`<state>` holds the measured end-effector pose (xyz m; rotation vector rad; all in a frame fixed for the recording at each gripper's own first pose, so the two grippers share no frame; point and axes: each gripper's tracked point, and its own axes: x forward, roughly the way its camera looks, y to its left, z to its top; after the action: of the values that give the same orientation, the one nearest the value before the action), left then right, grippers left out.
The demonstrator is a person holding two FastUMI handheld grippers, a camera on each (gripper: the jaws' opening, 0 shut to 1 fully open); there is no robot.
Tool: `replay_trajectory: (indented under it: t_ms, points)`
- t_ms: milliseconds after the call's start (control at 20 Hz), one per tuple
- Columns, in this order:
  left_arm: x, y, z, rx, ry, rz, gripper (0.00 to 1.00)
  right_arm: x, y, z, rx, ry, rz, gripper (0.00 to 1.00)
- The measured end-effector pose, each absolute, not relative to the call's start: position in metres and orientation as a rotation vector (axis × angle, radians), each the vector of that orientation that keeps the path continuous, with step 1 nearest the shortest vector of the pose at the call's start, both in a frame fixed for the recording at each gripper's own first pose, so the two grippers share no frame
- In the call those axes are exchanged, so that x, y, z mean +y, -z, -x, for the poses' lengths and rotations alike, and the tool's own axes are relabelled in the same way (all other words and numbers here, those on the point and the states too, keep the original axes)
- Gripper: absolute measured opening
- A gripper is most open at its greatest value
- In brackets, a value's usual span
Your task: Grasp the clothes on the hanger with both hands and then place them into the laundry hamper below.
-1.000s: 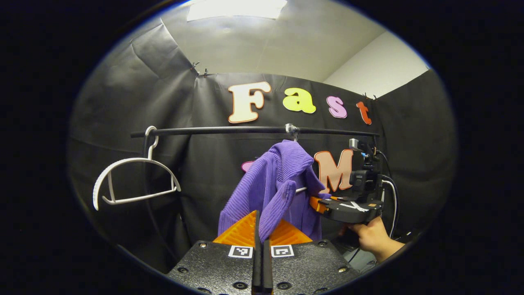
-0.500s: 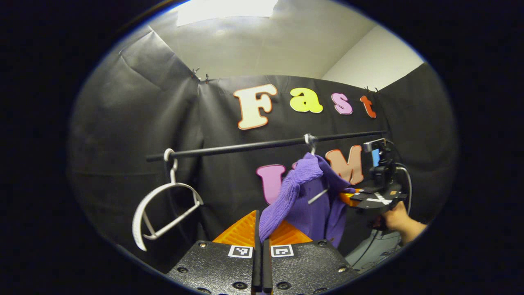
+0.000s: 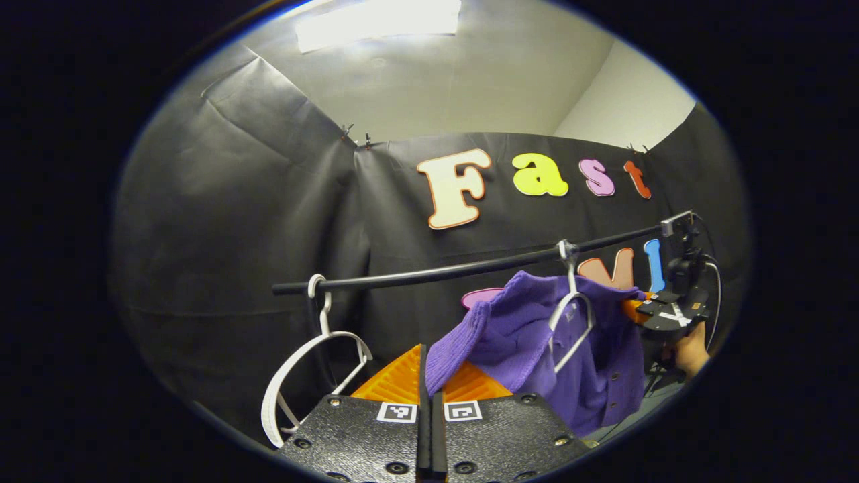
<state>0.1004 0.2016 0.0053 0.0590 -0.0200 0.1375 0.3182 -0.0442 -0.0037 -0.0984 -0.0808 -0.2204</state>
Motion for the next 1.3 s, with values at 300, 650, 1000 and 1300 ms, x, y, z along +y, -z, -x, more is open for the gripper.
replay_trajectory:
  t_ms: [300, 650, 1000, 1300]
  points:
    - [0.218, -0.025, -0.15, -0.093, -0.191, -0.077, 0.01, -0.056, -0.021, -0.349, -0.104, 0.252, 0.108, 0.03]
    - [0.2, 0.012, -0.174, -0.077, -0.142, -0.037, 0.0, -0.07, 0.005, -0.394, -0.065, 0.252, 0.076, 0.04]
    - [0.204, 0.064, -0.194, 0.004, -0.146, 0.016, 0.0, -0.069, 0.047, -0.41, -0.012, 0.253, 0.092, 0.03]
    - [0.198, 0.095, -0.194, 0.042, -0.119, 0.061, 0.01, -0.063, 0.08, -0.417, 0.026, 0.242, 0.106, 0.03]
